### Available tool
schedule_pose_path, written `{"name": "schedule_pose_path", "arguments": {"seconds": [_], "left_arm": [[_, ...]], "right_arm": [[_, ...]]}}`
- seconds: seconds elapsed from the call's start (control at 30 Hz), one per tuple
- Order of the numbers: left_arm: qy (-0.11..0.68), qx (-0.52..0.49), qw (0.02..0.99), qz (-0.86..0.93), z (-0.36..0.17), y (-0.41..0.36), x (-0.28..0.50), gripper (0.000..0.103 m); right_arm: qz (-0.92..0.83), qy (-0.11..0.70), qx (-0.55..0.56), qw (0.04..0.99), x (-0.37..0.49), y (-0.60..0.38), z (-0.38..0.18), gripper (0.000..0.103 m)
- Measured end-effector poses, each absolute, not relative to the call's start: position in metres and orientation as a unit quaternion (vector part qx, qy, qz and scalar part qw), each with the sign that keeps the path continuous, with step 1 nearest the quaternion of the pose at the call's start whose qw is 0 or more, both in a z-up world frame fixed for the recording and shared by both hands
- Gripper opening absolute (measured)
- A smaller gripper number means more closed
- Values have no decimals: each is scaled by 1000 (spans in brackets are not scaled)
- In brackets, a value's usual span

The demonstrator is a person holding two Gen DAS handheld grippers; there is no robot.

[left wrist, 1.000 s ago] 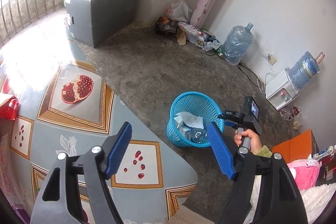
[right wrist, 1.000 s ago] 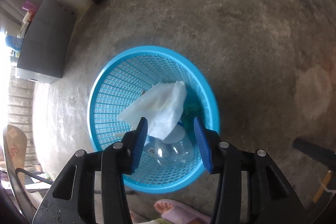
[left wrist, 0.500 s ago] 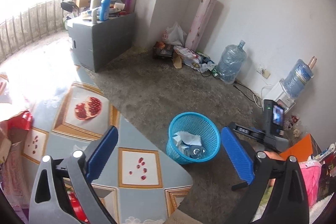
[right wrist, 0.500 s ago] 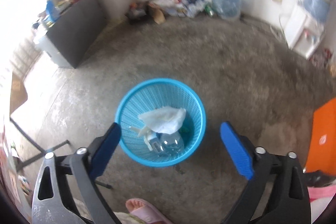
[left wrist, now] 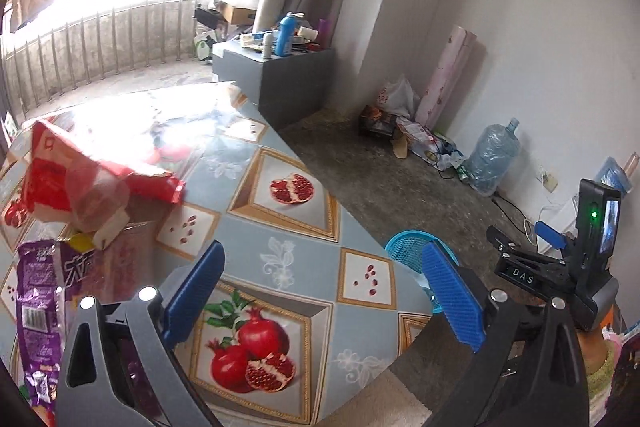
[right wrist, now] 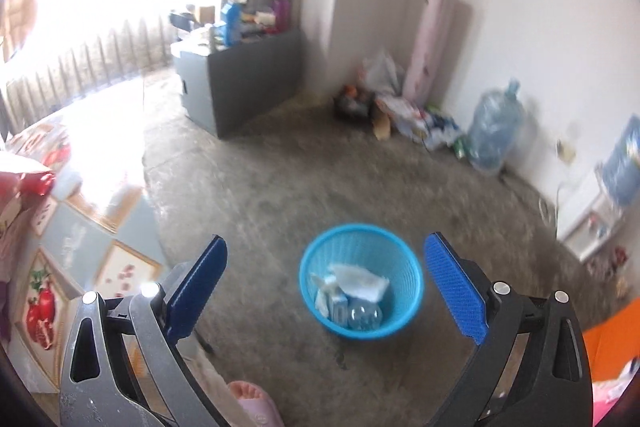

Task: Collect trash
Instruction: 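Turn both tools back toward the table, then grasp the clear plastic bag with the right tool while the left tool grasps the purple noodle bag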

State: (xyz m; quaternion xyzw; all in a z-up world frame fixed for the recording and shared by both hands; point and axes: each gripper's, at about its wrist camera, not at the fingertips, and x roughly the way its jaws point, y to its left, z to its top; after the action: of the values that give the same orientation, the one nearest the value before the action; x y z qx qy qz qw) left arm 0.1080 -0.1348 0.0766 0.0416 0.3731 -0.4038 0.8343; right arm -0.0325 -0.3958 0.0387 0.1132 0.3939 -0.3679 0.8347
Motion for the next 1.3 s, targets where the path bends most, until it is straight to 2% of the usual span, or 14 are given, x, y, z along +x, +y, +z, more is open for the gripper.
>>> {"name": "schedule_pose_path", "arguments": {"seconds": [0.3,0.57,0.73,0.83,1.1,1.3], "left_arm": [[336,16,900,-278,87,-11,112,97],[327,-10,912,-249,72,58,112,97],[326,-22,913,-242,64,73,117,96],[335,-39,909,-244,57,75,127,88],[387,-78,883,-255,21,62,179,41],[422,-47,870,-251,-8,33,210,17]], "right_arm": [[-223,295,138,919,-28,-362,83,95],[-126,305,160,930,7,-318,83,94],[-65,344,197,916,36,-288,76,79],[-36,368,219,903,49,-275,68,70],[59,444,311,838,101,-255,26,52],[98,497,377,776,144,-244,-18,44]]}}
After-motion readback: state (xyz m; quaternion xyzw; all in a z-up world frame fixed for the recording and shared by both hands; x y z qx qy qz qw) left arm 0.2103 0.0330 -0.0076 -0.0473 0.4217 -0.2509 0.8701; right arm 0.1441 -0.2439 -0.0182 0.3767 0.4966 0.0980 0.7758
